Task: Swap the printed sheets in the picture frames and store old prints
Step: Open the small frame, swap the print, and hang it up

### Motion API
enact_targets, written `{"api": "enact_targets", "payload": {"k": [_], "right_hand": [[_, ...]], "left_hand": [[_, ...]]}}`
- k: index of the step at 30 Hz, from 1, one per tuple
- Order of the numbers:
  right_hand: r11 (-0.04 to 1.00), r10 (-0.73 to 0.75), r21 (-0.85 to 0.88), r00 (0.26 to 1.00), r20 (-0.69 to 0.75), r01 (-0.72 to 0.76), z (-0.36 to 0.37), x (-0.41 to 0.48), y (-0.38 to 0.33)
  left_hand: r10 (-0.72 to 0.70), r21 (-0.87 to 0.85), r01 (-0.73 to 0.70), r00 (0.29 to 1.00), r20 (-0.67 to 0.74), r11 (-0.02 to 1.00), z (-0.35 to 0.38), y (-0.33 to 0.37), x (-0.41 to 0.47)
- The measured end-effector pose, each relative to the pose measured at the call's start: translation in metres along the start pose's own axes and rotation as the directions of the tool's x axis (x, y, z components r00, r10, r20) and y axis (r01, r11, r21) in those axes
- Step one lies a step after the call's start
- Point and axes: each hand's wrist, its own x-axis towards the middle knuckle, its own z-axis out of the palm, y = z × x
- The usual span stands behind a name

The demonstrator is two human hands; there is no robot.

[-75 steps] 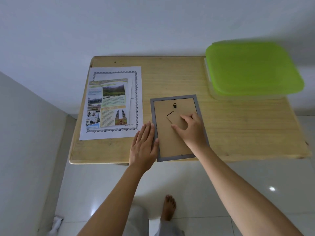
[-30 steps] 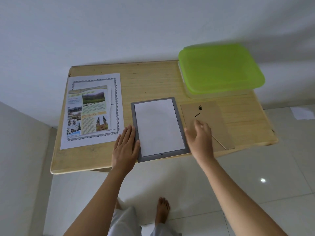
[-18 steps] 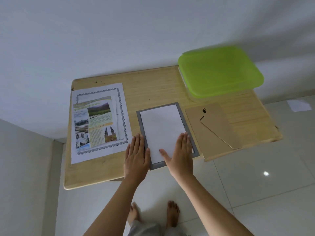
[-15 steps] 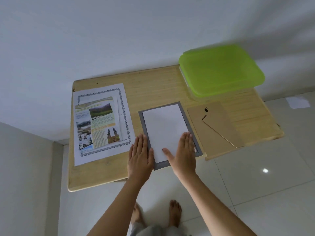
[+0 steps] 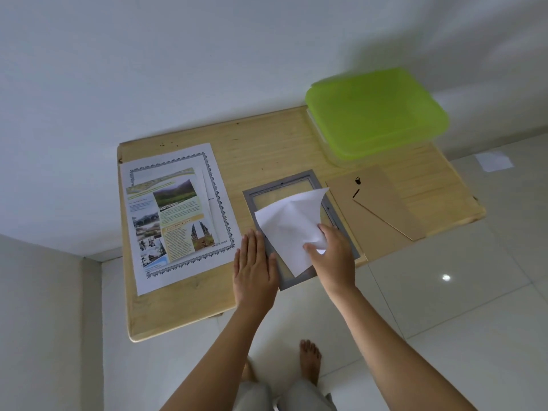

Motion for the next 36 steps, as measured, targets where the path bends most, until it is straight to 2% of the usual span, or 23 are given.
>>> {"api": "enact_targets", "payload": {"k": [3, 11, 21, 27, 32, 36], "right_hand": [[0.999, 0.038, 0.038, 0.999, 0.014, -0.038, -0.002, 0.003, -0.002], [0.941, 0.295, 0.136, 0.948, 0.119, -0.310, -0.025, 0.009, 0.002], [0.890, 0.357, 0.212, 0.906, 0.228, -0.404, -0.036, 0.012, 0.018], [0.857, 0.306, 0.319, 0.898, 0.315, -0.404, -0.038, 0.018, 0.028], [0.902, 0.140, 0.333, 0.917, 0.375, -0.274, -0.049, 0.039, 0.036], [0.894, 0.098, 0.387, 0.942, 0.321, -0.225, -0.059, 0.056, 0.055]], "left_hand": [[0.009, -0.010, -0.009, 1.000, 0.003, 1.000, -0.001, -0.001, 0.001], [0.019, -0.010, -0.019, 1.000, -0.005, 1.000, 0.003, -0.003, 0.002], [0.013, -0.031, -0.013, 1.000, -0.022, 0.999, 0.002, -0.001, 0.004], [-0.004, -0.052, 0.003, 0.999, -0.035, 0.999, 0.001, 0.002, 0.005], [-0.032, -0.018, 0.031, 0.999, -0.030, 0.999, 0.000, 0.010, 0.005], [-0.100, -0.053, 0.096, 0.990, -0.097, 0.994, 0.000, 0.018, 0.002]]}}
